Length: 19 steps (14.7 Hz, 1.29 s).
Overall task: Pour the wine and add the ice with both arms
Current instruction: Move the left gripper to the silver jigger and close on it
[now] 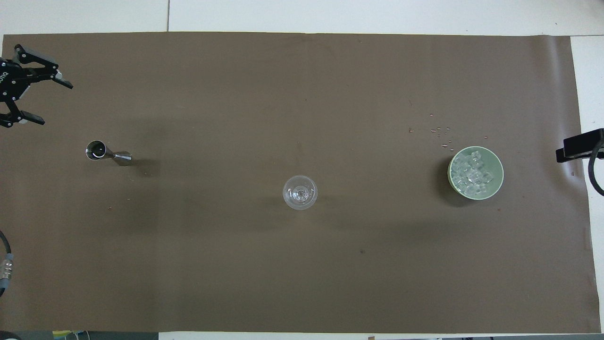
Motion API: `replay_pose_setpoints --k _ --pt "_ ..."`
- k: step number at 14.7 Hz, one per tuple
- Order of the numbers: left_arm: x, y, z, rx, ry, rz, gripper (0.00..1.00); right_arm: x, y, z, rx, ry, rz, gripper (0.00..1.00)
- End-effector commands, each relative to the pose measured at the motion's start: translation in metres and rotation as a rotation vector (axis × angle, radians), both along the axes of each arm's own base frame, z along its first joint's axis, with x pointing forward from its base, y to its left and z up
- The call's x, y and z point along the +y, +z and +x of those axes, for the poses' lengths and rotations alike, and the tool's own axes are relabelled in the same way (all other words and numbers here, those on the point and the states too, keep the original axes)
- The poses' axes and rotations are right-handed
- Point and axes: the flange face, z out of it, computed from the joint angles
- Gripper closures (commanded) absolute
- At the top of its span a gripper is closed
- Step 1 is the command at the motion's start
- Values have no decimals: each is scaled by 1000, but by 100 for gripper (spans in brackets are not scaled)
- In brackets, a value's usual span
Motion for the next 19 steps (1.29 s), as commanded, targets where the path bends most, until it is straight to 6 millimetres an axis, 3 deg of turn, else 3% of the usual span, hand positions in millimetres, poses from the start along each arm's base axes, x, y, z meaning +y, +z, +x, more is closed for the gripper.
replay_pose_setpoints --k 1,7,9,11,15,19 --pt "25 -29 -4 88 108 -41 0 -1 0 -3 3 -3 1 0" --pt "61 -82 -4 50 232 -62 0 -1 0 -3 3 -4 2 0" --pt "57 -110 -9 38 267 -55 0 -1 0 -3 3 -4 2 0" --pt "61 -118 -8 42 294 -94 0 -1 0 -3 3 -3 1 0" --pt "94 -164 -32 130 407 -209 2 -1 0 -3 3 -4 2 0" --pt "99 -193 -72 191 500 -281 0 -1 0 -3 3 -4 2 0"
